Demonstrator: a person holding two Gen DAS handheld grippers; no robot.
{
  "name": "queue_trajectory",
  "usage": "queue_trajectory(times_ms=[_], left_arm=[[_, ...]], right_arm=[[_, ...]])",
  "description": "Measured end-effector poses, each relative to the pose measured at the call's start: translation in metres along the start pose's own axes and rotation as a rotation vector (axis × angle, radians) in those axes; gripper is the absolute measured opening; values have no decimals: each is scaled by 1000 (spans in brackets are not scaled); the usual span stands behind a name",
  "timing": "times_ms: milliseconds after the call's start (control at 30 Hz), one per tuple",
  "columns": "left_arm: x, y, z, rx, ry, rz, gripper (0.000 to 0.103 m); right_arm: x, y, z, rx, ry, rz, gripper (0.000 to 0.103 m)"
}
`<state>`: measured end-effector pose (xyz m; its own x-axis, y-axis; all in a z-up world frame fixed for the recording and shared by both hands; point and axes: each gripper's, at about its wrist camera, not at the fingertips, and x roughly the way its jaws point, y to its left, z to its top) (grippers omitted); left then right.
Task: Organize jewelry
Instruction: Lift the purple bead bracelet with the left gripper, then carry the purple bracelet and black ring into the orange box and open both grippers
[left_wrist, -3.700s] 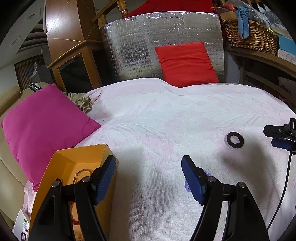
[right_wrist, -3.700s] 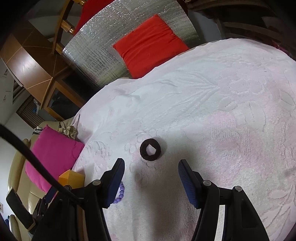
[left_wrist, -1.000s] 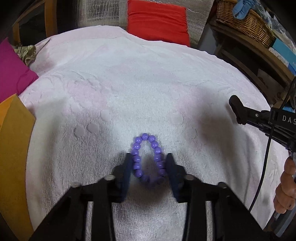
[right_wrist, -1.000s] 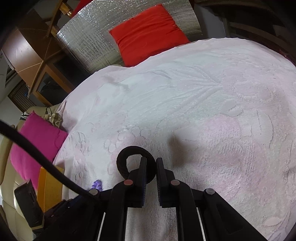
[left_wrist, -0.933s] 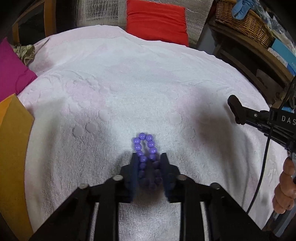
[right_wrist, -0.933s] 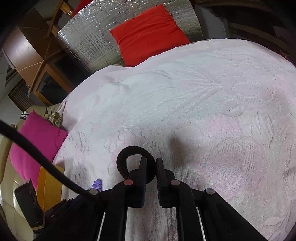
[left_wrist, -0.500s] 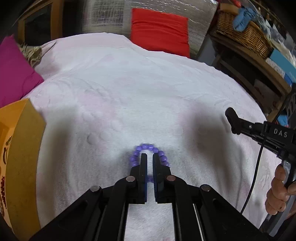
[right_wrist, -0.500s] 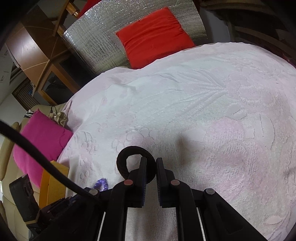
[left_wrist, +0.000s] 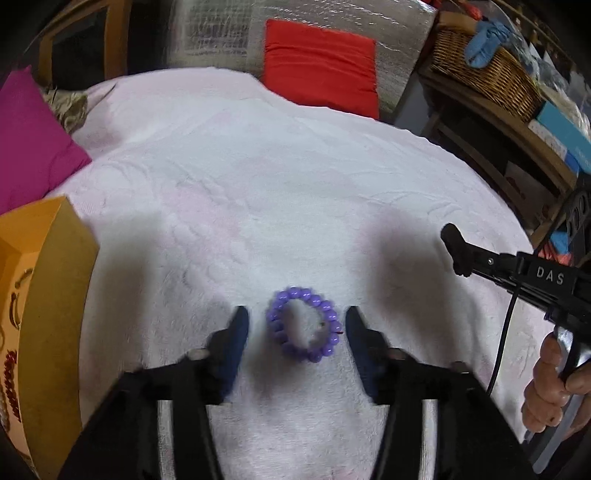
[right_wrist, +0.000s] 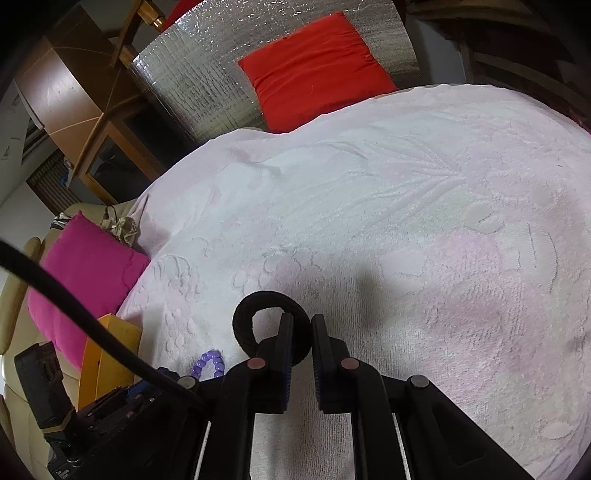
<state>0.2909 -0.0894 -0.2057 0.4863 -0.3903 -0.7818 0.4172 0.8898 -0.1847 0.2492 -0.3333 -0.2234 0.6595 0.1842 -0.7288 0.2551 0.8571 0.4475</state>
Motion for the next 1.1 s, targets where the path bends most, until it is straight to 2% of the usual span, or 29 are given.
queue_trajectory(times_ms=[133, 233, 400, 433, 500, 567, 667, 800, 1100], left_arm=[[13, -10, -3, 28, 30, 7, 57], [31, -16, -5, 53, 68, 54, 57], [40, -20, -5, 56, 40, 61, 56], [40, -20, -4, 49, 41, 51, 53], [40, -19, -2, 45, 44, 26, 29], [39, -20, -2, 54, 48, 20, 19], [34, -21, -1, 67, 48, 26, 9], [21, -13, -1, 49, 33, 12, 9], [-33, 4, 2, -2, -77, -7, 9]], right_arm=[[1, -3, 1, 3, 2, -4, 11], [1, -5, 1, 4, 1, -11, 11], [-2, -9, 0, 6, 3, -14, 11], [-2, -9, 1, 8, 3, -12, 11], [-3, -11, 1, 9, 0, -12, 11], [-5, -12, 2, 10, -3, -10, 11], [-6, -12, 2, 10, -10, -10, 11], [-9, -9, 2, 8, -18, 1, 11], [-6, 11, -2, -20, -23, 43, 11]])
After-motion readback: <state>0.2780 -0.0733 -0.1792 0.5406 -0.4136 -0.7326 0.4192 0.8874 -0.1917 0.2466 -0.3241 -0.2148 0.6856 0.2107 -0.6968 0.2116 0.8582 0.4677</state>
